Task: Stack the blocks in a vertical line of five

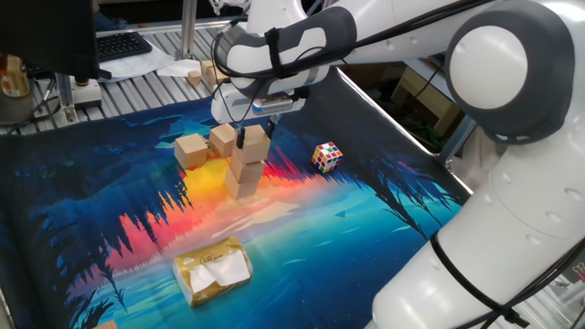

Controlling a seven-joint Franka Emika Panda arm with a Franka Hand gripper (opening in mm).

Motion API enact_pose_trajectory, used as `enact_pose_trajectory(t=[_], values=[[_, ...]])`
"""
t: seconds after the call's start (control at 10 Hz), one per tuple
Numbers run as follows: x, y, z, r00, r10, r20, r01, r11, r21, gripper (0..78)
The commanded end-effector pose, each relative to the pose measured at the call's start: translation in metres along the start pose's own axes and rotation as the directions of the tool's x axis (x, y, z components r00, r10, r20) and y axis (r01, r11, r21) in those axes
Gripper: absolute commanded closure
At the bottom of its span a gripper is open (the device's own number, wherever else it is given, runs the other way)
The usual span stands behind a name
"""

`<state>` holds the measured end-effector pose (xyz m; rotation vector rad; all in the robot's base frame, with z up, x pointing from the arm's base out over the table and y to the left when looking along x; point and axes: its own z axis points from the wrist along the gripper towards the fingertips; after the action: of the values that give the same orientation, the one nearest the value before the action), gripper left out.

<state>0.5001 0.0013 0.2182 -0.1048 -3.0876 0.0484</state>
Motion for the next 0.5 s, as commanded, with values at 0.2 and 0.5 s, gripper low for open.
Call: enact_pose_trajectory(t=[0.2,0.5], values=[[-0.0031,-0.0014,-0.0004,1.0,0.002,0.007,-0.002,1.0,-0.006,76.4],[-0.005,-0.0022,0.0008,1.0,0.004,0.007,-0.004,1.0,-0.01,76.4]])
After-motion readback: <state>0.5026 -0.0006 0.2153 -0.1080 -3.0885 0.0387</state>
